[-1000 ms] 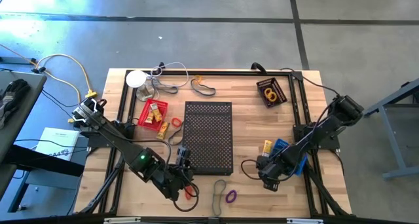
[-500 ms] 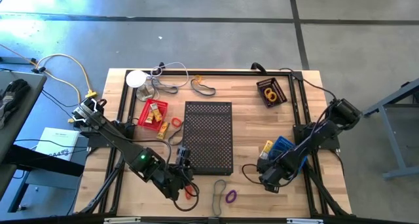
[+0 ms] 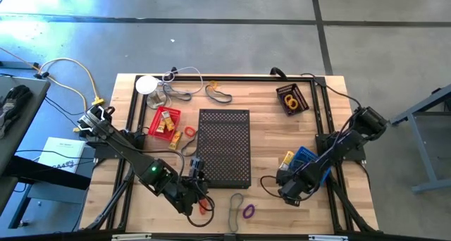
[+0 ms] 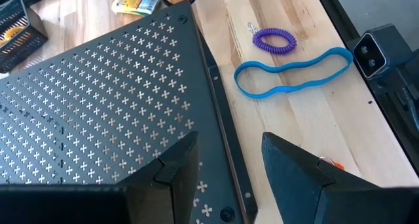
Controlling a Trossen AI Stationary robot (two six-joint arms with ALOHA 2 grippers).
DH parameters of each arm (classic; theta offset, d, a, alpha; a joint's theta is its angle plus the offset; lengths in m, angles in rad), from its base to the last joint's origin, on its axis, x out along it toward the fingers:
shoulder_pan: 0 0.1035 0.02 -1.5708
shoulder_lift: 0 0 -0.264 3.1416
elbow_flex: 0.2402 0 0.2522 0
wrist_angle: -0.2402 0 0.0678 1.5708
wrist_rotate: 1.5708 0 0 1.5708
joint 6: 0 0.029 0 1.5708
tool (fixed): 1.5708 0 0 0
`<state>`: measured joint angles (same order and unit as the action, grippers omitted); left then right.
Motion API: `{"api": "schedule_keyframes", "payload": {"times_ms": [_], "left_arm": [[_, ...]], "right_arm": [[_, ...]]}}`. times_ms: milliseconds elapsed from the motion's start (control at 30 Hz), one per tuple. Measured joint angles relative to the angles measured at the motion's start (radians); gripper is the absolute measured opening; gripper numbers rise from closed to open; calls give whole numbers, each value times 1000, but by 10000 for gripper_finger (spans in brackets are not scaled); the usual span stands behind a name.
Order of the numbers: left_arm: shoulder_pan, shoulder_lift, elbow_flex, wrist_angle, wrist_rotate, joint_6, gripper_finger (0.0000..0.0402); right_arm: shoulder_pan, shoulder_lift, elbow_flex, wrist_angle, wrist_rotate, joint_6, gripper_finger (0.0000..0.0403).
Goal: Pick & Place Office Desk Supplies
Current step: Put the yellow spring keychain into the black bin
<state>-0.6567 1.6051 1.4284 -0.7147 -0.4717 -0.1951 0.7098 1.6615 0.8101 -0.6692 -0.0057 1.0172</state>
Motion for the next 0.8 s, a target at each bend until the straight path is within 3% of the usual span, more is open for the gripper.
{"api": "schedule_keyframes", "payload": {"times_ms": [133, 500, 800], "left_arm": [[0, 0, 0, 0, 0, 5, 159], [0, 0, 0, 4, 0, 63, 159], [-10, 0, 0, 63, 1, 200, 159]], "right_arm": [[-6, 4, 18, -13, 1, -1, 13], [-4, 11, 320, -178, 127, -104, 5], [7, 7, 571, -146, 196, -315, 5]]}}
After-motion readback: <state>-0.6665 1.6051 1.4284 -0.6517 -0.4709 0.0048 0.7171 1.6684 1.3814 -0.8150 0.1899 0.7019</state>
